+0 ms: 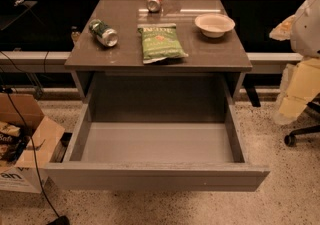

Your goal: Place green jalapeno chip bag into top drawer

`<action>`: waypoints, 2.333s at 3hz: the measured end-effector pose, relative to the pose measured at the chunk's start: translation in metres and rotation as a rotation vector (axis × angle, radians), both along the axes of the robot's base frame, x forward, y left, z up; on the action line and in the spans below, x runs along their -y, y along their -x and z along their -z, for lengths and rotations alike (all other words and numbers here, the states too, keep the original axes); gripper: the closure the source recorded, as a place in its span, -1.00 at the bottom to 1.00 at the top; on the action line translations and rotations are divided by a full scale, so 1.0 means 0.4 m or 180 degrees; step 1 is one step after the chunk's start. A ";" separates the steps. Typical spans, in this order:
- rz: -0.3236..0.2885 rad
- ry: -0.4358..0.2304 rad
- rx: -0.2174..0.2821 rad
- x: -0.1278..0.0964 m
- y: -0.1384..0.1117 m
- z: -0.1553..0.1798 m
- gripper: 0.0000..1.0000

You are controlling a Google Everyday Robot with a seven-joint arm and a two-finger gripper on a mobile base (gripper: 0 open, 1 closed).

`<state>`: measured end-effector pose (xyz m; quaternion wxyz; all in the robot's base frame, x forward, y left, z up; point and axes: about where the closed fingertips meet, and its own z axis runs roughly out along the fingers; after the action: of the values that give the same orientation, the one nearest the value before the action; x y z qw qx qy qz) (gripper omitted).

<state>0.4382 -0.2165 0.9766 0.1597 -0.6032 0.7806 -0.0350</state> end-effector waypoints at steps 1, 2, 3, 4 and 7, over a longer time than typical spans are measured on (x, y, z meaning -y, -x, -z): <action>0.0000 0.0000 0.0000 0.000 0.000 0.000 -1.00; 0.0025 -0.0164 0.0149 -0.022 -0.025 -0.005 -1.00; 0.0101 -0.0532 0.0371 -0.051 -0.073 -0.004 -1.00; 0.0136 -0.0902 0.0493 -0.083 -0.132 0.003 -1.00; 0.0054 -0.1290 0.0369 -0.155 -0.265 0.084 -1.00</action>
Offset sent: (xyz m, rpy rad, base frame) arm 0.0331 0.0270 0.0039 0.1701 -0.1360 -0.0244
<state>0.5440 -0.1546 0.9429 0.3221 -0.5492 0.7662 0.0868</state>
